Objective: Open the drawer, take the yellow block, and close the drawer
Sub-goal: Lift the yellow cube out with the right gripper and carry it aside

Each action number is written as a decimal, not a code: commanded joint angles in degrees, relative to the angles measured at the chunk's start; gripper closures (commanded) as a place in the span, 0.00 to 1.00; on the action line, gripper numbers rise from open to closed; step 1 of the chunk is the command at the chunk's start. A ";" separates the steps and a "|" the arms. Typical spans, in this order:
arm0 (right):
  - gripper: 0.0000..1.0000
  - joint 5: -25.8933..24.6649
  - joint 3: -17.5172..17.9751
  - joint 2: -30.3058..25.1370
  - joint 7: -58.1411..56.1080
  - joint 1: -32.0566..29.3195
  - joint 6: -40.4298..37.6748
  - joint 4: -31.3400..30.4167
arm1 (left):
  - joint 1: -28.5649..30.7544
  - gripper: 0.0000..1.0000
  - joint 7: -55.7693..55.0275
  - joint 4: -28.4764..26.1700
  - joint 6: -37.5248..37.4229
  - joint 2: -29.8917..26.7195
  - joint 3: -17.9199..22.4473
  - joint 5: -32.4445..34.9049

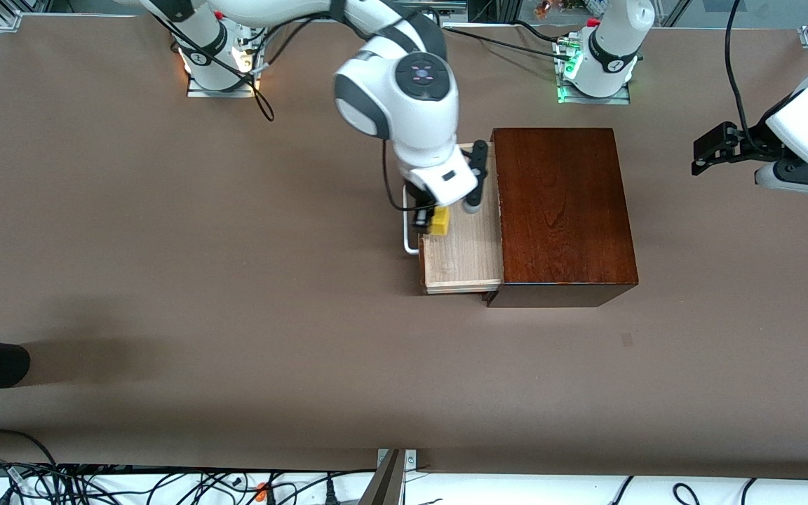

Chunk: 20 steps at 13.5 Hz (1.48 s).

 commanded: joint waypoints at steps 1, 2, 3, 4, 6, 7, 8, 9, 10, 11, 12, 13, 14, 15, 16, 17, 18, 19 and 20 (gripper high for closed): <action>0.96 3.88 0.81 -5.06 -0.32 -5.86 -3.75 -0.62 | -0.47 0.00 0.79 5.57 -0.74 4.15 0.12 -0.81; 0.97 4.41 0.81 -6.56 -0.58 -7.88 -5.07 -0.62 | -0.56 0.00 0.70 5.67 -0.65 4.24 0.12 -1.16; 0.97 4.94 0.81 -8.40 -1.20 -9.82 -6.30 -0.62 | -0.56 0.00 0.79 5.67 -0.65 4.33 0.03 -1.34; 0.98 6.34 0.64 -10.16 -2.85 -12.27 -8.14 -0.62 | -0.82 0.00 0.70 5.75 -0.65 4.59 0.03 -1.86; 0.98 8.63 0.38 -12.27 -6.89 -17.98 -11.49 -0.71 | -2.05 0.00 1.40 5.84 -0.31 5.12 -0.14 -2.13; 0.98 9.77 0.38 -12.54 -9.44 -21.23 -12.55 -0.71 | -3.89 0.00 1.49 6.28 -0.04 5.99 -0.06 -2.22; 0.98 10.91 0.29 -12.63 -11.81 -24.48 -13.77 -0.71 | -4.60 0.00 1.58 7.15 -0.04 6.69 -0.06 -2.30; 0.98 11.62 0.20 -13.42 -14.71 -28.43 -15.53 -0.71 | -5.56 0.00 1.50 8.12 -0.04 7.05 -1.19 -3.00; 0.99 12.67 0.20 -13.43 -17.52 -32.04 -16.15 -0.71 | -6.79 0.00 1.23 8.21 0.66 7.14 -2.42 -3.01; 1.00 14.68 0.29 -13.43 -19.38 -35.55 -16.16 -0.71 | -8.98 0.00 0.88 8.21 1.54 7.49 -3.91 -2.75; 1.00 15.40 0.20 -13.43 -19.66 -38.11 -16.25 -0.71 | -11.70 0.00 0.71 8.21 2.33 7.67 -4.62 -2.40; 1.00 15.14 0.20 -13.43 -19.48 -40.31 -16.34 -0.71 | -15.03 0.00 0.62 8.21 3.73 7.84 -4.63 -2.31; 1.00 14.79 0.29 -13.51 -19.22 -41.90 -16.42 -0.80 | -18.11 0.00 0.62 8.13 4.52 8.28 -4.63 -2.39; 1.00 14.62 0.20 -13.51 -19.05 -43.48 -16.95 -0.80 | -20.66 0.00 0.88 8.13 5.32 9.33 -4.63 -2.31; 1.00 14.70 -0.32 -13.43 -18.87 -44.19 -17.56 -1.06 | -23.39 0.00 1.40 8.21 5.76 10.38 -4.71 -2.83; 1.00 15.05 -2.76 -15.60 -18.17 -43.16 -16.35 -3.76 | -25.94 0.00 1.58 8.21 6.98 11.09 -4.80 -2.92; 1.00 15.14 -4.62 -18.49 -14.25 -41.93 -14.86 -9.44 | -29.71 0.00 2.19 8.21 8.47 11.97 -5.06 -2.57; 1.00 15.14 -4.81 -22.00 -9.25 -41.92 -11.36 -15.59 | -33.14 0.00 5.24 8.30 9.36 13.02 -5.07 -2.48; 1.00 14.97 -4.90 -24.74 -6.85 -41.92 -9.33 -20.79 | -36.56 0.00 10.23 8.30 9.54 14.34 -5.07 -2.31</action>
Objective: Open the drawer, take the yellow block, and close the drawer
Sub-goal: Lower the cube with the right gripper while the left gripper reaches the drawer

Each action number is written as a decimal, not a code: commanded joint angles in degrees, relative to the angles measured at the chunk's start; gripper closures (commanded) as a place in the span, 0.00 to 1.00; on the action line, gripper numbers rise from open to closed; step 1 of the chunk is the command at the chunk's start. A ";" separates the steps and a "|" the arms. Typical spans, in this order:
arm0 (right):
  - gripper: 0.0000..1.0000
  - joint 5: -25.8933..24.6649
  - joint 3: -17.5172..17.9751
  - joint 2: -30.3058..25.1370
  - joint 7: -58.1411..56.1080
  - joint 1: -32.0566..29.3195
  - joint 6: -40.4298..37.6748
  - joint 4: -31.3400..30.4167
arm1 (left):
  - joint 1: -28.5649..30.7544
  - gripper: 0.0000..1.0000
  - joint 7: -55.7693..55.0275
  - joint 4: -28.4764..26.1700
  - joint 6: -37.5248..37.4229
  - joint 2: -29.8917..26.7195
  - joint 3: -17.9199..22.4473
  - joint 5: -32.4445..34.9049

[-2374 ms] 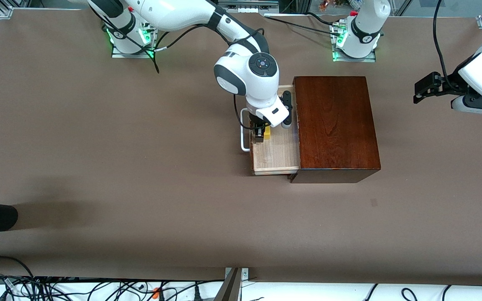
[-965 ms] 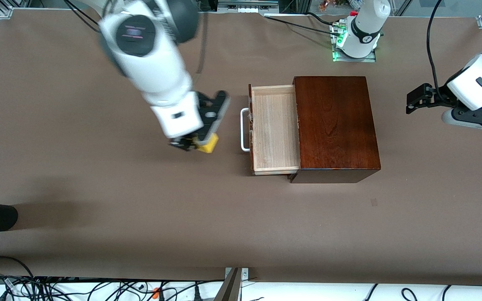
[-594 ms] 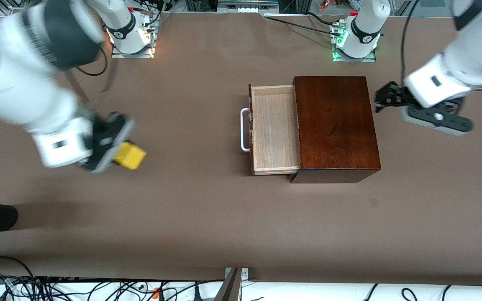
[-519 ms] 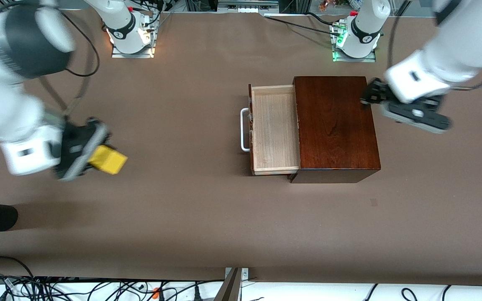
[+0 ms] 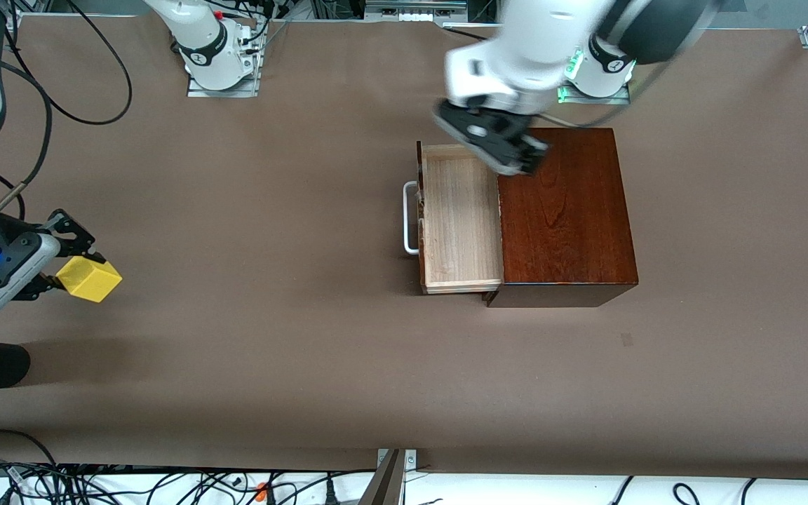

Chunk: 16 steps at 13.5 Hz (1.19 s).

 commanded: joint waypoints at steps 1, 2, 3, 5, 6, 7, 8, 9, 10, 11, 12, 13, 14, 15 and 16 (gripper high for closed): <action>1.00 0.73 -1.53 -10.43 7.29 0.92 5.24 -17.27 | -8.08 0.00 12.69 2.13 0.82 3.79 0.83 0.06; 1.00 0.56 -1.53 -11.32 11.23 1.01 5.25 -19.66 | -9.76 0.00 17.79 2.13 2.22 4.76 0.83 0.67; 1.00 0.64 -1.62 -12.29 15.27 1.09 5.25 -22.47 | -10.56 0.00 21.76 2.13 3.02 5.99 0.83 1.12; 1.00 0.56 -1.71 -13.61 21.08 1.44 6.47 -27.65 | -10.74 0.00 26.43 2.04 4.86 9.15 0.83 1.21; 1.00 0.47 -1.88 -13.87 23.98 1.79 8.13 -29.77 | -10.65 0.00 29.94 1.95 6.70 10.82 0.83 1.29; 1.00 0.12 -2.58 -13.70 26.45 2.67 9.28 -31.62 | -10.65 0.00 33.02 1.87 8.28 12.31 0.83 1.82; 1.00 -0.84 -3.98 -13.61 29.34 4.33 11.73 -34.51 | -10.56 0.00 34.88 1.86 9.69 13.72 0.83 3.74; 1.00 -1.46 -5.21 -13.53 32.16 5.74 15.41 -37.58 | -10.65 0.00 36.03 1.86 10.84 15.13 0.83 5.76; 1.00 -1.55 -5.40 -13.35 33.75 6.01 19.71 -41.09 | -11.00 0.00 35.69 1.86 11.02 16.45 0.83 6.39; 1.00 -1.56 -5.49 -13.09 35.16 6.02 23.67 -44.08 | -11.53 0.00 35.51 1.86 11.55 17.76 0.92 6.57; 1.00 -1.64 -5.49 -12.56 36.48 6.02 27.62 -46.81 | -11.53 0.00 35.34 1.86 12.42 18.56 0.92 7.27; 1.00 -1.90 -5.57 -12.30 37.36 6.02 32.62 -50.06 | -11.44 0.00 35.16 1.86 13.21 19.26 0.83 8.06; 1.00 -2.69 -5.58 -11.86 37.72 6.02 37.63 -52.96 | -11.44 0.00 35.16 1.86 13.48 20.14 0.92 8.15; 1.00 -3.05 -5.66 -11.07 37.72 6.02 40.73 -54.56 | -11.53 0.00 35.07 1.86 13.66 20.67 0.92 8.06; 1.00 -3.14 -6.19 -9.59 37.81 6.02 42.50 -54.83 | -11.53 0.00 34.55 1.86 13.66 21.46 1.09 8.06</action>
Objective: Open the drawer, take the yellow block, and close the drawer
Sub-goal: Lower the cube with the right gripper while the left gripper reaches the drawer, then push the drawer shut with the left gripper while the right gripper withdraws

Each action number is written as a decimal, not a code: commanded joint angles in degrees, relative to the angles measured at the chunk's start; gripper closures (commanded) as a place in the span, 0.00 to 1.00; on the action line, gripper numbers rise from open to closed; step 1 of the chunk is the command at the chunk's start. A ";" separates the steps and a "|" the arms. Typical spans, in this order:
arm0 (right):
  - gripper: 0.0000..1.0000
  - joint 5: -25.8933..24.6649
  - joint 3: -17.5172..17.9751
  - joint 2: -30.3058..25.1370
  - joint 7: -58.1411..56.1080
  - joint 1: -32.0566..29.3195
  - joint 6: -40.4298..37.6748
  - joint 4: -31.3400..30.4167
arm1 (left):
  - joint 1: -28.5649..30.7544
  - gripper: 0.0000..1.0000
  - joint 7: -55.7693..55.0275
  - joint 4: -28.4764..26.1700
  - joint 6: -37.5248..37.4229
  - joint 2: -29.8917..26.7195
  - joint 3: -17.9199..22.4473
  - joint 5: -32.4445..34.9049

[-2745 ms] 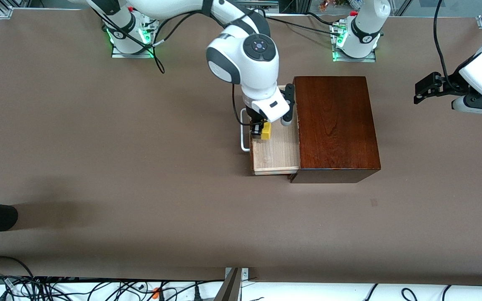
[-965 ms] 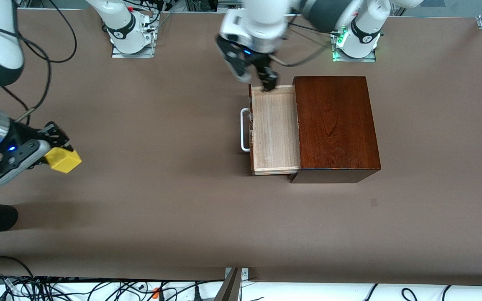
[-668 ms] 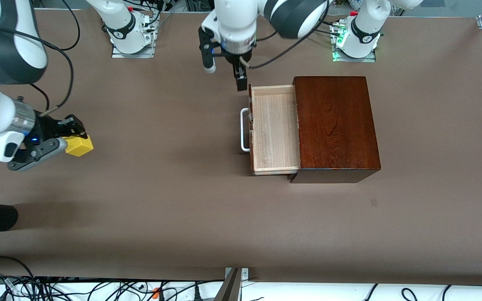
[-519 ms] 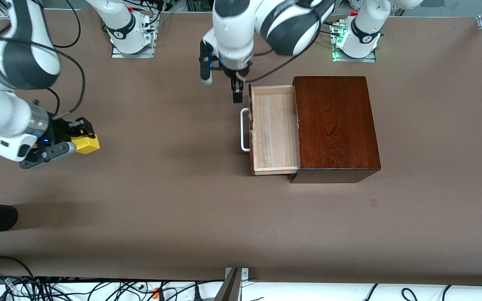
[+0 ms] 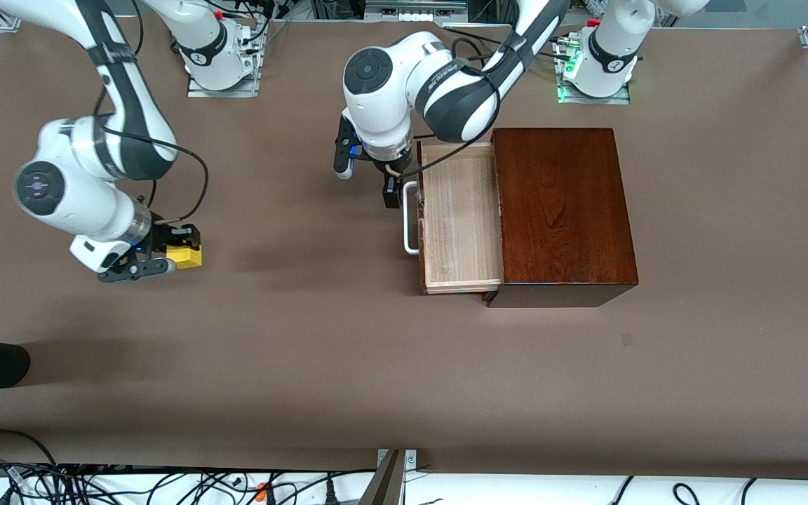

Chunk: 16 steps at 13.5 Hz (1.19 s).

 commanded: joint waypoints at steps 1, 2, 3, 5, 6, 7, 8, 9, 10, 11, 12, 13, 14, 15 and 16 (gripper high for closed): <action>1.00 -1.18 -1.65 2.57 1.36 0.63 6.09 -2.40 | -0.44 0.00 -0.30 1.70 0.10 2.27 0.57 1.66; 1.00 -1.44 -2.44 4.76 1.19 0.63 8.72 -2.31 | -0.44 0.00 -1.09 1.78 0.10 2.71 0.49 3.32; 1.00 -2.31 -2.45 6.35 1.19 0.63 10.75 -2.22 | -0.44 0.00 -1.54 1.70 0.54 2.80 0.49 4.90; 0.98 -2.59 -2.45 8.73 1.36 0.63 12.61 -1.78 | -0.44 0.00 -2.41 1.61 1.15 2.80 0.40 5.62; 0.95 -2.59 -2.45 9.35 1.36 0.63 13.75 -1.78 | -0.35 0.00 -3.20 1.61 1.07 2.72 0.57 5.62; 0.91 -2.59 -2.54 9.79 1.10 0.63 14.19 -1.78 | -0.18 0.00 -3.30 1.61 0.98 2.63 0.84 5.62; 0.84 -2.59 -2.54 10.14 1.01 0.63 14.46 -1.78 | 0.00 0.00 -3.30 1.52 0.81 2.45 1.01 5.62; 0.75 -2.59 -2.54 10.50 0.84 0.63 15.25 -1.78 | 0.18 0.00 -3.39 1.52 0.63 2.37 1.10 5.62; 0.61 -2.67 -2.54 10.67 0.49 0.63 15.60 -1.78 | 0.26 0.00 -4.17 1.17 0.54 2.28 1.19 5.71; 0.36 -2.68 -2.54 10.50 0.48 0.63 15.61 -1.78 | 0.35 0.00 -4.61 1.00 0.54 2.28 1.19 6.14; 0.00 -2.59 -3.06 9.54 0.31 0.63 15.34 -1.69 | 0.27 0.00 -4.88 0.73 0.54 2.28 1.19 7.71; 0.00 -2.59 -3.07 8.31 0.05 0.63 15.17 -1.69 | 0.27 0.00 -4.88 0.64 0.28 2.28 1.19 7.82; 0.00 -2.59 -3.07 6.04 0.04 0.63 14.47 -1.69 | 0.35 0.00 -4.79 0.64 -0.77 2.28 1.19 7.90; 0.00 -2.67 -2.98 3.32 0.04 0.63 10.98 -1.43 | 0.35 0.00 -4.79 0.64 -1.65 2.10 1.19 8.60; 0.00 -2.76 -2.98 0.33 -0.04 0.63 6.34 -0.38 | 0.35 0.00 -4.79 0.64 -2.61 2.01 1.19 9.39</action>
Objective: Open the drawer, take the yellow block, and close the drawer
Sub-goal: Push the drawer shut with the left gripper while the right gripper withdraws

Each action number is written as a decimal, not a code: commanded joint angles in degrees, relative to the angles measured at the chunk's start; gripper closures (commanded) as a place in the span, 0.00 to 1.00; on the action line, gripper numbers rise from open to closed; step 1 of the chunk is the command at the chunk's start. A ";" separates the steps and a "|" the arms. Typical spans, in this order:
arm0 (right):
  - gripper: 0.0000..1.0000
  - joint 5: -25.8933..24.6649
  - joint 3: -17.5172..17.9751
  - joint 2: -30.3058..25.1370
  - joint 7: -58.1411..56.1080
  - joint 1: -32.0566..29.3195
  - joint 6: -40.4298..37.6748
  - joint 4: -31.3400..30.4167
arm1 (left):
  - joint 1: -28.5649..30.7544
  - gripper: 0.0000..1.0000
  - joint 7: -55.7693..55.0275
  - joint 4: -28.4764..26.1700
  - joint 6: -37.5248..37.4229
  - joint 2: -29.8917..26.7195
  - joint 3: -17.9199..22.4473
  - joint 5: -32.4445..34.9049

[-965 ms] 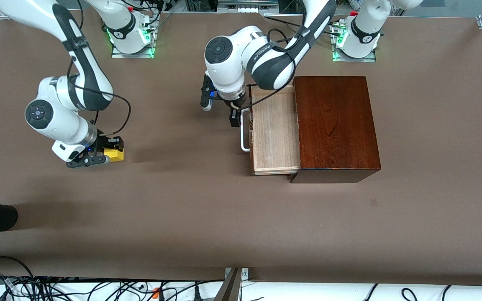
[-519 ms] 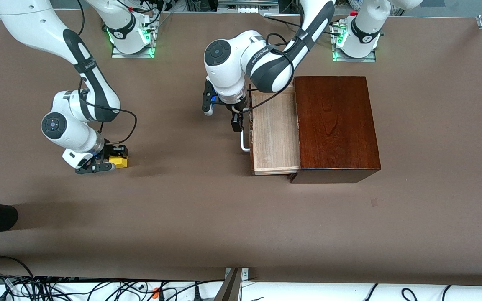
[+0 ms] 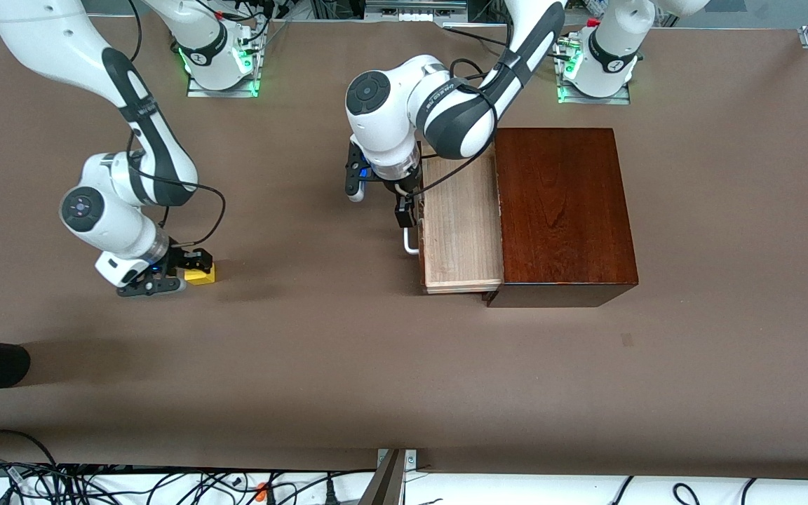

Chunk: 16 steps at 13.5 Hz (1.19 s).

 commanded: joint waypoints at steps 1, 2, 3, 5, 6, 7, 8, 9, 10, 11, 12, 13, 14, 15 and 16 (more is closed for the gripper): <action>0.00 -0.63 -0.42 -9.67 -0.37 0.47 -11.42 1.09 | 0.05 0.00 -0.45 0.42 -4.14 -0.12 -0.01 3.02; 0.00 -0.63 -0.24 -12.22 -0.55 0.47 -16.26 2.67 | 0.13 0.00 -0.54 0.33 -5.11 -0.21 0.07 3.02; 0.00 -0.36 -0.07 -14.33 -0.55 0.47 -21.18 4.77 | 0.13 0.00 -0.54 0.33 -6.33 -0.21 0.07 3.11; 0.00 -0.10 0.37 -17.33 -0.28 0.47 -31.28 10.38 | 0.40 0.00 -1.67 0.33 -8.18 -0.47 0.34 3.11; 0.00 0.08 0.98 -18.21 -0.20 0.73 -36.73 14.07 | 0.66 0.00 -2.73 0.33 -9.32 -0.47 0.43 3.20; 0.00 0.25 1.86 -18.39 -0.11 0.73 -43.22 18.28 | 0.66 0.00 -3.00 0.33 -10.46 -0.56 0.51 5.02; 0.00 0.34 2.22 -18.66 -0.11 0.73 -47.38 22.33 | 0.57 0.00 -3.18 0.33 -11.43 -0.65 0.51 7.22; 0.00 0.43 3.18 -18.83 -0.20 0.73 -49.42 24.72 | 0.57 0.00 -3.18 0.33 -12.05 -1.00 0.51 8.02; 0.00 1.47 3.27 -19.27 -0.54 0.73 -49.70 25.96 | 0.83 0.00 -3.18 0.33 -12.23 -1.09 0.51 8.03; 0.00 3.31 3.01 -19.54 -1.77 0.73 -49.79 27.02 | 1.10 0.00 -3.18 0.24 -12.50 -1.09 0.60 8.03; 0.00 5.16 2.75 -19.54 -2.91 0.65 -49.88 28.07 | 1.45 0.00 -3.18 0.24 -13.11 -1.00 0.60 8.12; 0.00 7.00 2.14 -19.45 -3.44 0.65 -49.79 28.34 | 2.23 0.00 -3.18 -0.19 -13.46 -1.00 0.60 8.12; 0.00 8.67 1.18 -19.54 -4.06 0.65 -49.88 28.35 | 2.94 0.00 -3.18 -0.63 -13.64 -1.35 0.60 8.29; 0.00 9.13 0.56 -19.45 -5.11 0.65 -49.88 28.35 | 3.29 0.00 -3.18 -0.64 -14.51 -1.35 0.60 8.38; 0.00 9.04 0.29 -19.45 -6.51 0.65 -49.88 28.35 | 3.91 0.00 -3.18 -0.81 -15.04 -1.35 0.60 8.38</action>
